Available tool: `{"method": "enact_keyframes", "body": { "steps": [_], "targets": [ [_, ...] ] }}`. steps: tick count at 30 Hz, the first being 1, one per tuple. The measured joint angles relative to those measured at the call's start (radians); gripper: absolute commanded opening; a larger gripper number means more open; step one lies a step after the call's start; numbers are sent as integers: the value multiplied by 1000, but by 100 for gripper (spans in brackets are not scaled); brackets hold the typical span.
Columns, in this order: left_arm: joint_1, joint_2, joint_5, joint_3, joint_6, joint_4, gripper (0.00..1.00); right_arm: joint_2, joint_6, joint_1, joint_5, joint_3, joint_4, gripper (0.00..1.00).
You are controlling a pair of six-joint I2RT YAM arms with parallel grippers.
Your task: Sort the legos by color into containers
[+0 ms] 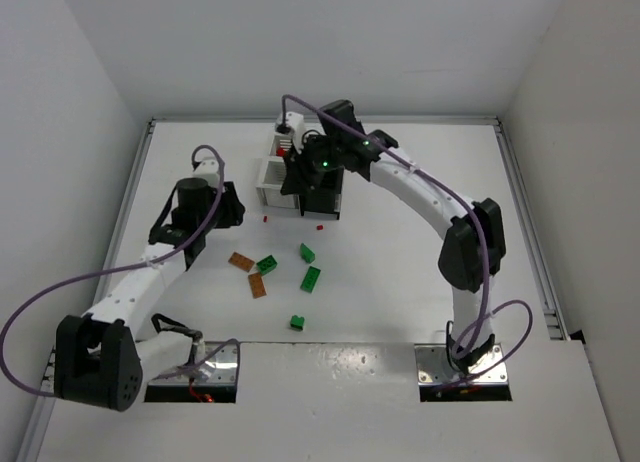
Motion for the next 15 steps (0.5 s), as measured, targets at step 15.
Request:
{"method": "enact_keyframes", "body": {
  "steps": [15],
  "targets": [
    [338, -4, -25, 204, -51, -146, 55, 114, 276, 331, 528, -289, 150, 46]
  ]
}}
